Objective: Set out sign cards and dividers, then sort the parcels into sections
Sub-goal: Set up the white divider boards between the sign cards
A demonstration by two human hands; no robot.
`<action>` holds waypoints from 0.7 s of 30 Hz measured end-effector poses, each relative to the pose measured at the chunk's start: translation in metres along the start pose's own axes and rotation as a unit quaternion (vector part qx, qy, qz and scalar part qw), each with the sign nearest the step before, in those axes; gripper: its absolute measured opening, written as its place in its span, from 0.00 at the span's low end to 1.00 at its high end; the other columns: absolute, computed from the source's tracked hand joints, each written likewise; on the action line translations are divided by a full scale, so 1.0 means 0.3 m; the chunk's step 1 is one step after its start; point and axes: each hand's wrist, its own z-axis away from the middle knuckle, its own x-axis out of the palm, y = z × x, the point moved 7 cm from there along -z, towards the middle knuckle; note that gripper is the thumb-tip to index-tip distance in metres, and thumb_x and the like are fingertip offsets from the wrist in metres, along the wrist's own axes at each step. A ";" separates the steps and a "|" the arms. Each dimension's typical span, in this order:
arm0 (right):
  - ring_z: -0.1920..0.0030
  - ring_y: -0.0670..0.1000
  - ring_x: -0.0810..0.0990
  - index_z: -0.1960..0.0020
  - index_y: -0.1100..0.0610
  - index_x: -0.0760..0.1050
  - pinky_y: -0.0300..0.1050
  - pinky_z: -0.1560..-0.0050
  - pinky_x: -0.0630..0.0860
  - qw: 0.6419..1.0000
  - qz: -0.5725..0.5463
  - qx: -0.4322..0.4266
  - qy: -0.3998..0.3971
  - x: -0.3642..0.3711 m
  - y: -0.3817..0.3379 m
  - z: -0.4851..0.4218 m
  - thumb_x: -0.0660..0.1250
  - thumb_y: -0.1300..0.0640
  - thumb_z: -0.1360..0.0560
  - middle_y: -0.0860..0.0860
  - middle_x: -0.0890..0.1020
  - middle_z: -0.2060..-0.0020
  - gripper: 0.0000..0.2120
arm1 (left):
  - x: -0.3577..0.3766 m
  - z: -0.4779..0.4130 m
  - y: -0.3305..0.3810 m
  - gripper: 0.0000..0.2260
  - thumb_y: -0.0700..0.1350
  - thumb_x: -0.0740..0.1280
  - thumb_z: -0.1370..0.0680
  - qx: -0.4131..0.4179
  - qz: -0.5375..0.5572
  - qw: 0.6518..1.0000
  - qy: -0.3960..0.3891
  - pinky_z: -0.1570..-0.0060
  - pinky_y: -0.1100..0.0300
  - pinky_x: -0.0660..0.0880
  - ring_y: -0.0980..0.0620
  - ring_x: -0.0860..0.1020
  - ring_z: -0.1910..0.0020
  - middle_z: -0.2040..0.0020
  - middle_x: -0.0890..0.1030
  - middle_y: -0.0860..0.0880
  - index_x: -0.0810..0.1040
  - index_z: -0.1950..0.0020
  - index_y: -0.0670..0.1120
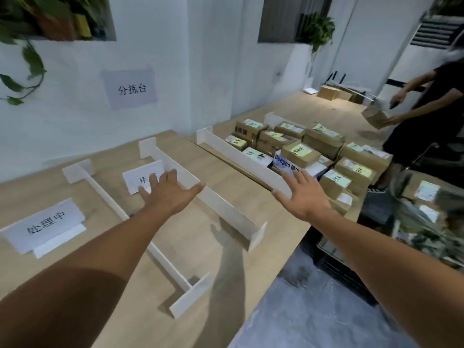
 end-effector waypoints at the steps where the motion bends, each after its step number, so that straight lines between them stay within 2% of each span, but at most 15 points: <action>1: 0.18 0.54 0.45 0.18 0.44 0.51 0.59 0.20 0.48 1.000 -0.005 0.006 0.002 0.006 0.065 -0.024 0.39 0.24 0.25 0.52 0.53 0.18 0.42 | 0.034 -0.028 0.063 0.51 0.82 0.53 0.32 0.001 -0.006 1.000 0.002 0.24 0.33 0.44 0.44 0.45 0.18 0.17 0.56 0.52 0.55 0.17 0.51; 5: 0.18 0.54 0.47 0.18 0.43 0.51 0.59 0.20 0.48 1.000 -0.017 0.018 0.005 0.057 0.275 -0.168 0.41 0.24 0.24 0.53 0.56 0.18 0.40 | 0.163 -0.187 0.281 0.48 0.80 0.56 0.30 -0.007 0.018 1.000 -0.009 0.24 0.34 0.47 0.43 0.49 0.18 0.18 0.59 0.50 0.58 0.18 0.52; 8: 0.18 0.54 0.45 0.18 0.42 0.47 0.59 0.20 0.47 1.000 0.009 0.010 -0.009 0.108 0.386 -0.317 0.37 0.22 0.26 0.53 0.53 0.18 0.43 | 0.281 -0.340 0.408 0.49 0.80 0.55 0.31 -0.017 0.027 0.999 -0.022 0.25 0.34 0.48 0.42 0.48 0.18 0.18 0.59 0.50 0.57 0.18 0.53; 11: 0.18 0.54 0.46 0.17 0.42 0.48 0.60 0.20 0.47 1.000 0.017 0.001 -0.011 0.115 0.480 -0.487 0.33 0.21 0.30 0.53 0.53 0.18 0.46 | 0.389 -0.502 0.551 0.50 0.81 0.55 0.32 -0.032 0.053 0.997 -0.040 0.25 0.33 0.50 0.41 0.50 0.19 0.18 0.60 0.48 0.58 0.18 0.53; 17: 0.18 0.55 0.51 0.18 0.43 0.49 0.60 0.20 0.49 1.000 0.004 -0.026 -0.006 0.110 0.622 -0.799 0.36 0.22 0.27 0.53 0.55 0.18 0.44 | 0.528 -0.746 0.846 0.46 0.79 0.57 0.30 -0.091 0.094 0.990 -0.055 0.30 0.34 0.58 0.36 0.59 0.24 0.23 0.66 0.43 0.61 0.21 0.51; 21: 0.18 0.55 0.51 0.18 0.44 0.48 0.59 0.20 0.50 0.997 0.001 -0.072 -0.015 0.149 0.656 -1.016 0.35 0.22 0.28 0.54 0.55 0.18 0.45 | 0.641 -0.846 0.949 0.45 0.77 0.59 0.29 -0.155 0.127 0.978 -0.053 0.29 0.35 0.60 0.33 0.60 0.25 0.24 0.66 0.41 0.60 0.21 0.48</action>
